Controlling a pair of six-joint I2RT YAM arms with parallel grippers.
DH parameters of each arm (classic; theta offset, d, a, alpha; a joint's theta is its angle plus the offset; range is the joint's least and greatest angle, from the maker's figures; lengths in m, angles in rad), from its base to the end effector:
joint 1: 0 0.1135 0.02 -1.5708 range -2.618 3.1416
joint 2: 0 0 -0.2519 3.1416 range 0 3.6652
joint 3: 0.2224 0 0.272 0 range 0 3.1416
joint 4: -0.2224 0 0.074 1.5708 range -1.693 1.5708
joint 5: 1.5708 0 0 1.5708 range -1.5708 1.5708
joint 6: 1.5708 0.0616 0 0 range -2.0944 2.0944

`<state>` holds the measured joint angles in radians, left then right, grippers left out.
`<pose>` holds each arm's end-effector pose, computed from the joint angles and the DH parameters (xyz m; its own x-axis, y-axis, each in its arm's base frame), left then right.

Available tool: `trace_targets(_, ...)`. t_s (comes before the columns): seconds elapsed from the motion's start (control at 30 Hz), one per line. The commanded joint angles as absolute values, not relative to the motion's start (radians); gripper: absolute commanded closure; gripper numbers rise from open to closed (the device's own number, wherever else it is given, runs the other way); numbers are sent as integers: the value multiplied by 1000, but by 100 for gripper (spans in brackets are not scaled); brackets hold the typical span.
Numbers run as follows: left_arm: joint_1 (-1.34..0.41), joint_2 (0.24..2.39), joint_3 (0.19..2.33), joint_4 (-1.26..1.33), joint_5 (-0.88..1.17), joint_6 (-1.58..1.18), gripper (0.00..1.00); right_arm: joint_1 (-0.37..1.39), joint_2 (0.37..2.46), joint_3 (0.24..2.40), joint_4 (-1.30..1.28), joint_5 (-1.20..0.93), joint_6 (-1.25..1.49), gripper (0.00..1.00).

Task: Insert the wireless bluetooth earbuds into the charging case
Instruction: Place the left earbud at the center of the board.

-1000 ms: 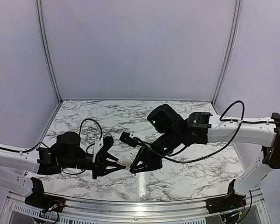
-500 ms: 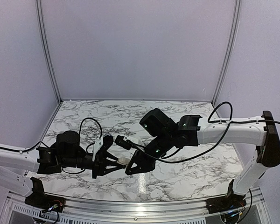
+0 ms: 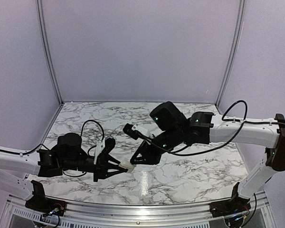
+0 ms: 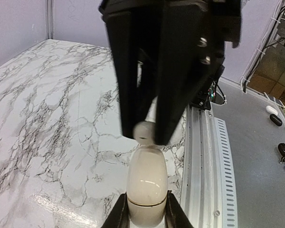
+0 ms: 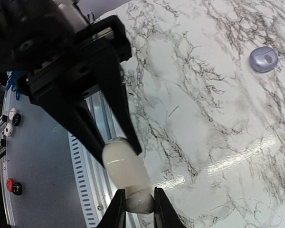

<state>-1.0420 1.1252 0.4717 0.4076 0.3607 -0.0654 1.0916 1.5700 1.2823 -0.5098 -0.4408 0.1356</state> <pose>0.1256 -0.2581 0.1951 -0.1866 0.1982 -0.9622 0.9704 0.1898 -0.1491 0.1527 0.3509 0.2548 -0.4540 -0.6086 -0.6508 -0.8867 0.2370 0.3969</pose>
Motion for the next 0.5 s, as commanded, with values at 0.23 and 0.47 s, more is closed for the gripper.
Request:
trace_targets(0.23, -1042, 1124, 488, 428, 420, -104, 100, 1070, 1487, 1305, -544, -143, 43, 96)
trace_targets(0.47, -1023, 1173, 529, 428, 390, -170, 100, 1146, 1498, 1302, -583, -13, 8, 98)
